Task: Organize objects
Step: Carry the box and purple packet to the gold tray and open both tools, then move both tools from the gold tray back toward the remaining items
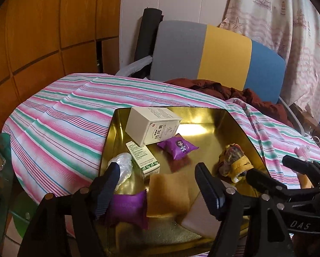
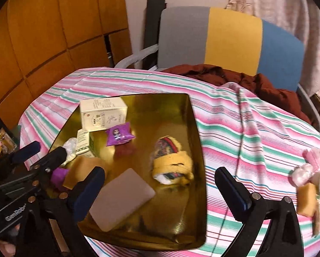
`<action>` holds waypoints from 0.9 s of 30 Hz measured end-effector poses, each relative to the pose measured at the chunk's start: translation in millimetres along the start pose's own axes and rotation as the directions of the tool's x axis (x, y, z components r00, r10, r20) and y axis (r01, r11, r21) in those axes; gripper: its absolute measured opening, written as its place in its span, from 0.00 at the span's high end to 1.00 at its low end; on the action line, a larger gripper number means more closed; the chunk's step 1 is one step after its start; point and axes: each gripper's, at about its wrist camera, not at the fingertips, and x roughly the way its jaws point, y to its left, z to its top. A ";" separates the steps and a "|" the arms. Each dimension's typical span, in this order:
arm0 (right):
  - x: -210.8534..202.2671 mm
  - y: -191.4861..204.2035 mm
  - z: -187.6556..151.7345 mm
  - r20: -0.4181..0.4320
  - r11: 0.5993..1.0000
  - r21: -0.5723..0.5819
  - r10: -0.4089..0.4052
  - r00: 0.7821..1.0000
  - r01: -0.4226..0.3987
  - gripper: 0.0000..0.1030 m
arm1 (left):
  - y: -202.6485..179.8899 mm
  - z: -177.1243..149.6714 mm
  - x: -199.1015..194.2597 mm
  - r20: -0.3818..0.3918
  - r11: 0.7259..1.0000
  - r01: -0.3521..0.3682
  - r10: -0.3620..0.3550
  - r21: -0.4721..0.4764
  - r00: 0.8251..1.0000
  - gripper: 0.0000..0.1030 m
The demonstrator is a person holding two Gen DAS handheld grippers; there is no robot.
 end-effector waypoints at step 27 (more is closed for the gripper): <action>-29.5 -35.1 -16.5 0.064 0.990 0.021 -0.140 0.988 0.139 0.00 | -37.3 -12.8 -12.9 -0.019 0.992 0.069 -0.067 0.102 0.998 0.26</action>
